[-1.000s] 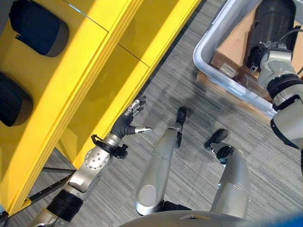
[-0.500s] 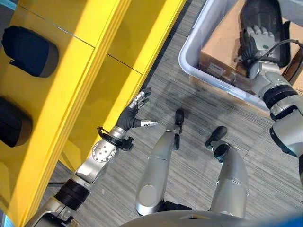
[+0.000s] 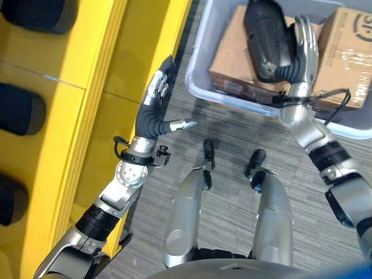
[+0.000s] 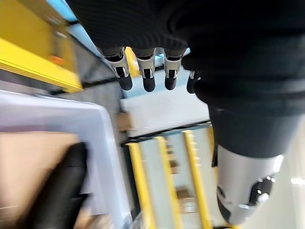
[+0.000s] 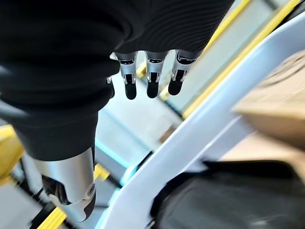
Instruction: Move parts from the plastic box to the shelf.
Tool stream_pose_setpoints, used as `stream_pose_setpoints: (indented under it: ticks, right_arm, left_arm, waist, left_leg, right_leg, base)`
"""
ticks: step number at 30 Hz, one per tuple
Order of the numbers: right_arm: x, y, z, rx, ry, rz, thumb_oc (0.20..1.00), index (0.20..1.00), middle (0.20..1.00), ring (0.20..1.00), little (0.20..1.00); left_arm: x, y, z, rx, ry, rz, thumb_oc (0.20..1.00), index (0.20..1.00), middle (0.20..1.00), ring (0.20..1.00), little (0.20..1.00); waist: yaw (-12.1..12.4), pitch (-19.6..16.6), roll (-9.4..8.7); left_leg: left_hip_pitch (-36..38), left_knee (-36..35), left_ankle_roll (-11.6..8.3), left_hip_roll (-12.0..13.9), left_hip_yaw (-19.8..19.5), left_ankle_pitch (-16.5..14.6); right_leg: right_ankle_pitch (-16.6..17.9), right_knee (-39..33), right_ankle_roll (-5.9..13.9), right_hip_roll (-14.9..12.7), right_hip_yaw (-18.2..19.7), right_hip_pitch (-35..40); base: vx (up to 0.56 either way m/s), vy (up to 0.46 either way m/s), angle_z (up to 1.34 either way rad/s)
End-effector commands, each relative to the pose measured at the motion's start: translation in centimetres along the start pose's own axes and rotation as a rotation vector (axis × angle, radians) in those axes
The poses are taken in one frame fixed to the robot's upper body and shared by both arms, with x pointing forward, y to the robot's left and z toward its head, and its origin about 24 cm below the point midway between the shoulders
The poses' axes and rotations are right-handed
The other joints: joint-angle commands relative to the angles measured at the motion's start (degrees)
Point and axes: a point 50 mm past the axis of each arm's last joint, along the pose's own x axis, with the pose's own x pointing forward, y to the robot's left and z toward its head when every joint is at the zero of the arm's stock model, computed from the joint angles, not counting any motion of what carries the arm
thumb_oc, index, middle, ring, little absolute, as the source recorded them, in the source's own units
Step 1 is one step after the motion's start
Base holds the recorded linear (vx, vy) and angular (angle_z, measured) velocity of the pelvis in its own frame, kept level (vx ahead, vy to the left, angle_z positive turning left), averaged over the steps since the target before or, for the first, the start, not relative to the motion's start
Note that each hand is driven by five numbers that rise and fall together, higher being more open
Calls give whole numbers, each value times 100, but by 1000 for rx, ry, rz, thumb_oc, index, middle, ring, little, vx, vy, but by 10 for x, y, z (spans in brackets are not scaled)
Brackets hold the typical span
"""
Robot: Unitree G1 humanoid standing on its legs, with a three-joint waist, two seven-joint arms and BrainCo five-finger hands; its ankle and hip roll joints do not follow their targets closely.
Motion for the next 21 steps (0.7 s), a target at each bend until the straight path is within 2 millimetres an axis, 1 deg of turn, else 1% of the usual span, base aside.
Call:
stream_pose_setpoints:
  ticks: [1, 2, 3, 4, 5, 7, 8, 9, 10, 11, 12, 14, 15, 16, 18, 21]
  right_arm:
    - [14, -16, 26, 125, -96, -133, 1000, 1000, 1000, 1000, 1000]
    - [0, -20, 29, 183, -120, -132, 1000, 1000, 1000, 1000, 1000]
    - [-6, -20, 33, 204, -134, -119, 1000, 1000, 1000, 1000, 1000]
    - [-19, -18, 39, 219, -160, -76, 1000, 1000, 1000, 1000, 1000]
    - [-26, -17, 40, 220, -149, -29, 1000, 1000, 1000, 1000, 1000]
    - [-39, -16, 34, 237, -103, 39, 1000, 1000, 1000, 1000, 1000]
    - [-46, -12, 32, 241, -93, 94, 1000, 1000, 1000, 1000, 1000]
    - [-49, -10, 31, 248, -76, 123, 1000, 1000, 1000, 1000, 1000]
    - [-52, -8, 30, 260, -58, 151, 1000, 1000, 1000, 1000, 1000]
    - [-58, -6, 29, 272, -54, 197, 1000, 1000, 1000, 1000, 1000]
    - [-59, -5, 28, 272, -54, 206, 1000, 1000, 1000, 1000, 1000]
    - [-66, -5, 28, 277, -69, 259, 1000, 1000, 1000, 1000, 1000]
    - [-69, -5, 28, 276, -73, 268, 1000, 1000, 1000, 1000, 1000]
    - [-74, -7, 25, 285, -46, 278, 1000, 1000, 1000, 1000, 1000]
    - [-79, -8, 20, 285, -29, 276, 1000, 1000, 1000, 1000, 1000]
    - [-85, -10, 15, 284, -12, 275, 1000, 1000, 1000, 1000, 1000]
  left_arm:
    - [1, -10, 32, -39, -187, -3, 1000, 1000, 1000, 1000, 1000]
    - [10, -13, 38, -13, -244, 28, 1000, 1000, 1000, 1000, 1000]
    - [16, -14, 40, -8, -261, 47, 1000, 1000, 1000, 1000, 1000]
    - [25, -15, 43, -11, -279, 94, 1000, 1000, 1000, 1000, 1000]
    - [34, -15, 44, -3, -281, 142, 1000, 1000, 1000, 1000, 1000]
    - [43, -13, 44, -8, -265, 206, 1000, 1000, 1000, 1000, 1000]
    - [49, -11, 39, -8, -223, 262, 1000, 1000, 1000, 1000, 1000]
    - [53, -10, 33, -12, -175, 298, 1000, 1000, 1000, 1000, 1000]
    - [55, -10, 27, 2, -132, 340, 1000, 1000, 1000, 1000, 1000]
    - [59, -9, 15, 16, -56, 421, 1000, 1000, 1000, 1000, 1000]
    - [60, -9, 13, 23, -40, 440, 1000, 1000, 1000, 1000, 1000]
    - [63, -4, -4, 59, 56, 561, 1000, 1000, 1000, 1000, 1000]
    - [62, 0, -13, 80, 114, 632, 1000, 1000, 1000, 1000, 1000]
    - [59, 8, -33, 67, 225, 782, 1000, 1000, 1000, 1000, 1000]
    - [55, 12, -42, 115, 259, 875, 1000, 1000, 1000, 1000, 1000]
    - [47, 18, -55, 116, 340, 977, 1000, 1000, 1000, 1000, 1000]
  waist:
    - [-118, 73, -64]
    - [-380, 73, -143]
    - [-496, 73, -192]
    - [-699, 73, -270]
    - [-870, 73, -334]
    - [-1059, 73, -435]
    - [-1171, 73, -500]
    - [-1212, 73, -527]
    - [-1269, 73, -568]
    - [-1372, 73, -638]
    - [-1378, 73, -646]
    - [-1508, 73, -754]
    - [-1545, 73, -784]
    - [-1620, 73, -876]
    - [-1647, 73, -935]
    - [-1664, 73, -989]
  left_leg:
    - [484, 33, -341, 365, -100, -580]
    - [730, -118, -367, 414, 40, -567]
    - [872, -191, -384, 439, 115, -559]
    - [1130, -296, -408, 488, 234, -564]
    - [1366, -386, -450, 548, 350, -559]
    - [1629, -513, -510, 657, 524, -528]
    - [1755, -566, -554, 756, 671, -496]
    - [1906, -607, -639, 809, 691, -577]
    - [1953, -617, -665, 869, 757, -564]
    - [2040, -615, -713, 962, 847, -566]
    - [2051, -613, -727, 982, 867, -564]
    - [2051, -519, -778, 1110, 963, -567]
    - [2029, -467, -797, 1156, 986, -553]
    - [1943, -367, -840, 1242, 999, -506]
    - [1826, -268, -873, 1326, 1000, -447]
    - [1745, -235, -898, 1386, 1021, -419]
  right_leg:
    - [65, -684, 546, 81, 426, 605]
    - [134, -884, 579, 136, 538, 755]
    - [177, -996, 596, 152, 577, 852]
    - [228, -1150, 639, 172, 643, 1038]
    - [286, -1321, 661, 216, 700, 1232]
    - [380, -1560, 692, 256, 711, 1445]
    - [443, -1674, 714, 261, 653, 1531]
    - [384, -1723, 775, 281, 656, 1637]
    - [408, -1744, 780, 293, 636, 1641]
    - [426, -1804, 776, 339, 625, 1686]
    - [432, -1819, 773, 354, 631, 1692]
    - [451, -1829, 757, 421, 660, 1661]
    - [451, -1826, 749, 456, 682, 1644]
    - [427, -1814, 739, 539, 737, 1578]
    - [422, -1803, 720, 582, 744, 1502]
    - [430, -1810, 720, 605, 718, 1416]
  base:
    - [-54, 107, -59]
    - [-64, 99, -66]
    - [-57, 99, -71]
    - [-18, 41, -77]
    - [4, 33, -78]
    - [9, 4, -55]
    - [69, 20, -41]
    - [69, 31, -44]
    - [80, 16, -47]
    - [19, -7, -53]
    - [19, -33, -43]
    - [14, -68, -34]
    - [25, -137, -36]
    - [16, -152, -31]
    - [7, -130, -29]
    - [6, -88, -13]
